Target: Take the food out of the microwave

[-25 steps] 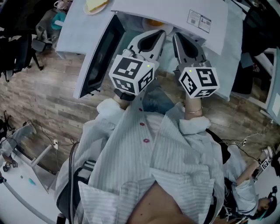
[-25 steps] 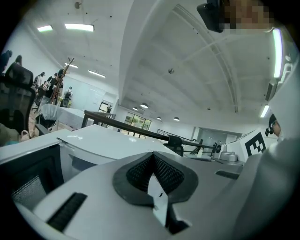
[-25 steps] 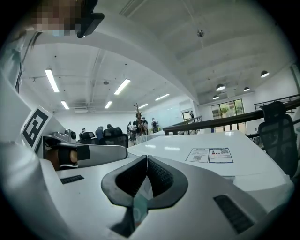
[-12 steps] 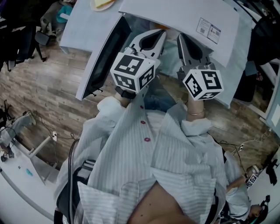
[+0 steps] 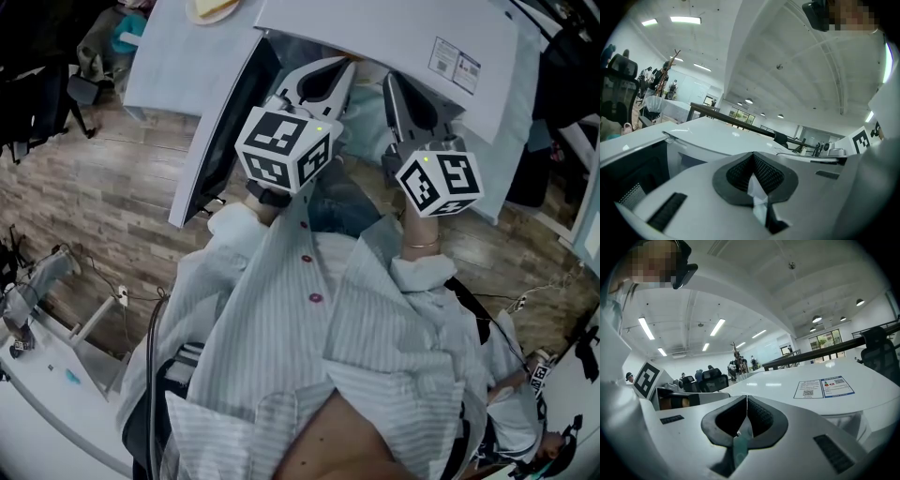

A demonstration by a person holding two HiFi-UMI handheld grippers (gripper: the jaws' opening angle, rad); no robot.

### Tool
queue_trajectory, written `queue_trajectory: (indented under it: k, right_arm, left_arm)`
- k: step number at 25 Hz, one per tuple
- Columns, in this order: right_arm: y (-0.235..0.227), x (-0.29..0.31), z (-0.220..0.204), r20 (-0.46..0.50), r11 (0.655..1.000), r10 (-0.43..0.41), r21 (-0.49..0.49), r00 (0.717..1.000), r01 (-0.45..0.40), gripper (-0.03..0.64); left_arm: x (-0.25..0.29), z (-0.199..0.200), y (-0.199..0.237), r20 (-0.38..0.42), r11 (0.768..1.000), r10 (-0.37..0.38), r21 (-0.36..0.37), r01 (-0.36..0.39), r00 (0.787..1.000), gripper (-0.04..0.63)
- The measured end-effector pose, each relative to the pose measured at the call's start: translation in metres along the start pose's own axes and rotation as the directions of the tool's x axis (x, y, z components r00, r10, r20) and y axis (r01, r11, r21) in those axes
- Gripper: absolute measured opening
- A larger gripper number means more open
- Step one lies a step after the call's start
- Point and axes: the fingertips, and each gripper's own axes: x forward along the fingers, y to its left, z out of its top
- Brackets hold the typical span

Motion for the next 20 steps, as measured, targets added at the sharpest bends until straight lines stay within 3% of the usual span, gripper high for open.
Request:
queue_trajectory:
  k: [20]
  right_arm:
    - [-0.037,0.025,-0.098,-0.141,0.976,-0.123,0.164,0.982,0.145,0.033]
  left_arm:
    - [0.031,-0.073,0.049,-0.140,0.992,0.031,-0.117,-0.048,0.990,0.008]
